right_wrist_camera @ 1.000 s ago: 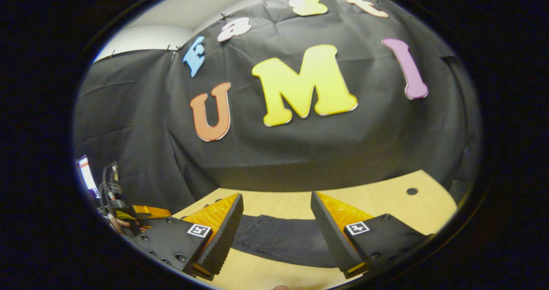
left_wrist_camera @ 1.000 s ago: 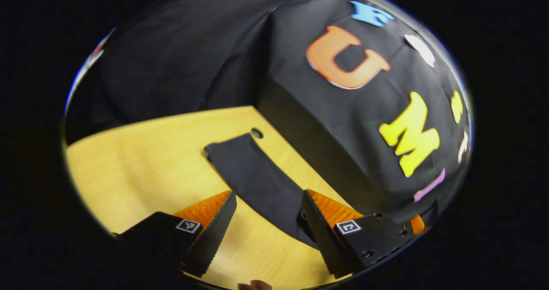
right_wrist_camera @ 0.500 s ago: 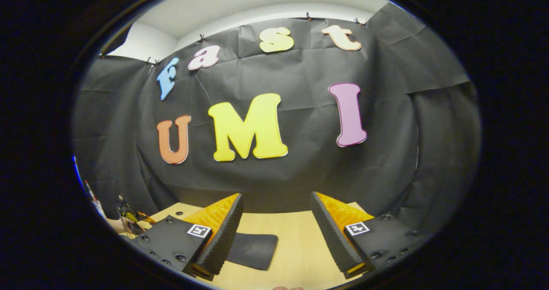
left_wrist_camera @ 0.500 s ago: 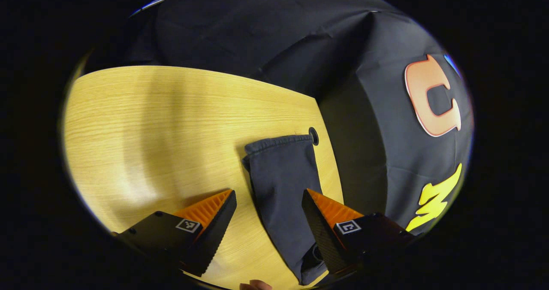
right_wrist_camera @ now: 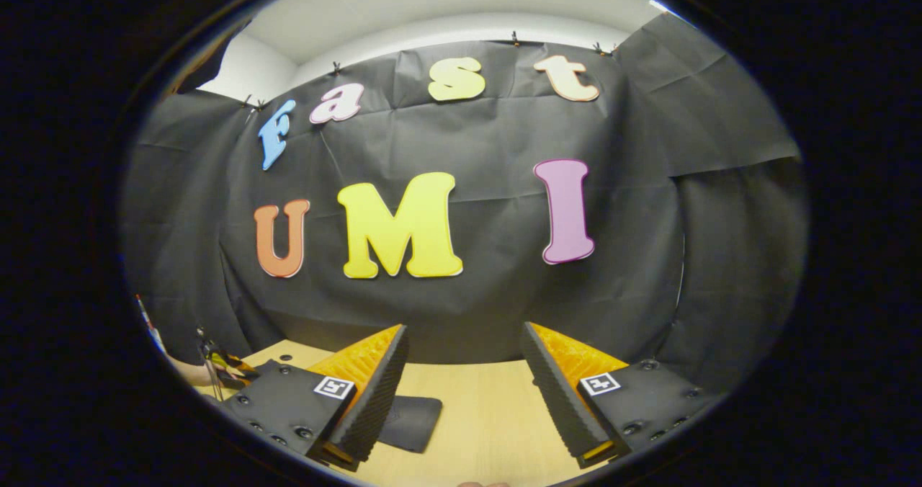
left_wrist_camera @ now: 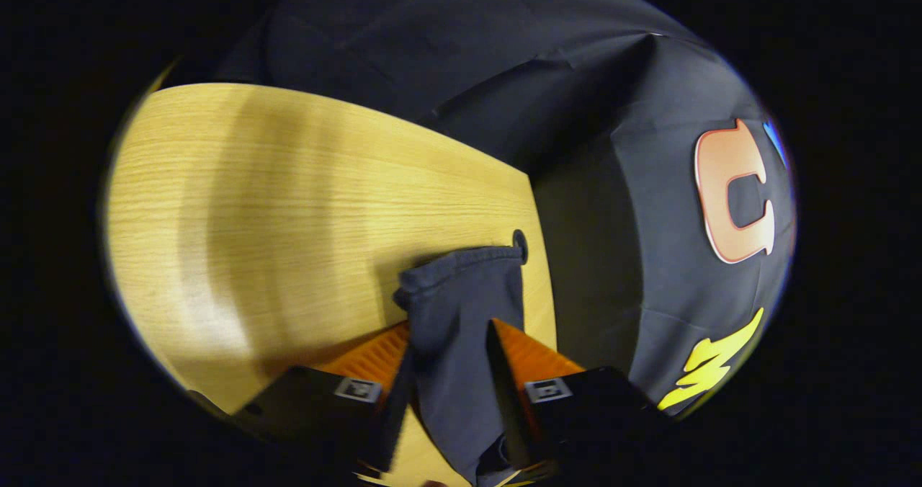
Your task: Grasp the waist and the cuffs of the jeans and fold them to make the two legs overlap; first hold the waist and fold one-third of the jeans toward the cuffs, then hold the cuffs and fold the remaining one-third in the same direction to finish folding.
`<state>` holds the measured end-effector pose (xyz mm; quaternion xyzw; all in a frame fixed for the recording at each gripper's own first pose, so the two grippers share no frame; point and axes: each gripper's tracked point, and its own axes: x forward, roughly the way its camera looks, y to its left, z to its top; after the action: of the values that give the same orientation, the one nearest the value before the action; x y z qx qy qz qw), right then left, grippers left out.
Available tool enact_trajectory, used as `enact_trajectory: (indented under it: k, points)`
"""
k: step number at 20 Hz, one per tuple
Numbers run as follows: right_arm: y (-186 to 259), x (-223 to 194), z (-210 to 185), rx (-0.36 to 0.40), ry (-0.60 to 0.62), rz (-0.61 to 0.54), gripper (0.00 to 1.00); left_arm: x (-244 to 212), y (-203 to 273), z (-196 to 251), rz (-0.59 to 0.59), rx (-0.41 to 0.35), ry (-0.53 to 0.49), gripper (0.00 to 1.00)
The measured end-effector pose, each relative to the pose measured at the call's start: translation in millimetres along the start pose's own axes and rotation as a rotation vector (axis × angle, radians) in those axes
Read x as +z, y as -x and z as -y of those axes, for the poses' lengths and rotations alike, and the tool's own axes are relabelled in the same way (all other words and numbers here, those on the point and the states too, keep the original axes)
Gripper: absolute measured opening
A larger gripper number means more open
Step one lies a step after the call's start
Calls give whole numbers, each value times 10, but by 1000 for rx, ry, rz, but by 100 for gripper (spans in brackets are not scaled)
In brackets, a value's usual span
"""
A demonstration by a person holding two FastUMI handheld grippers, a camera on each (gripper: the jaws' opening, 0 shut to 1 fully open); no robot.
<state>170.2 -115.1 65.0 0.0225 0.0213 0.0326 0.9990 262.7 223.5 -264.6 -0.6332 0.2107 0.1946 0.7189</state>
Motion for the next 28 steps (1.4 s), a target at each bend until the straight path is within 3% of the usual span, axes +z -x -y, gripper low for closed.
enact_trajectory:
  k: [2, 6, 10, 11, 12, 16, 22, 24, 25, 28]
  points:
    - [35, 39, 65, -12, 2, 0, 92, 16, -66, 8, 5, -39, 51, 16]
    - [59, 11, 107, -17, 13, -12, 92, 9, -138, 12, 26, -87, 108, 4]
    - [76, 6, 131, -20, 7, -19, 92, 23, 1, 248, 49, -175, 128, 3]
    - [83, 13, 134, -20, 6, -16, 98, 16, 39, 302, 58, -195, 113, 3]
    - [92, 29, 139, -20, 6, -13, 92, 0, 100, 370, 63, -208, 95, 3]
    - [120, 87, 128, -18, -1, 3, 92, -68, 406, 805, 104, -290, 30, 3]
    - [205, 144, 263, -33, -10, 11, 92, -478, 942, 1561, 155, -411, -182, 3]
    - [244, 159, 340, -45, -7, 16, 100, -656, 1053, 1754, 170, -441, -251, 3]
    - [269, 154, 381, -52, -5, 14, 92, -780, 1131, 1844, 175, -459, -284, 3]
    - [339, 132, 529, -72, 0, 5, 92, -1273, 1265, 2130, 159, -522, -397, 0]
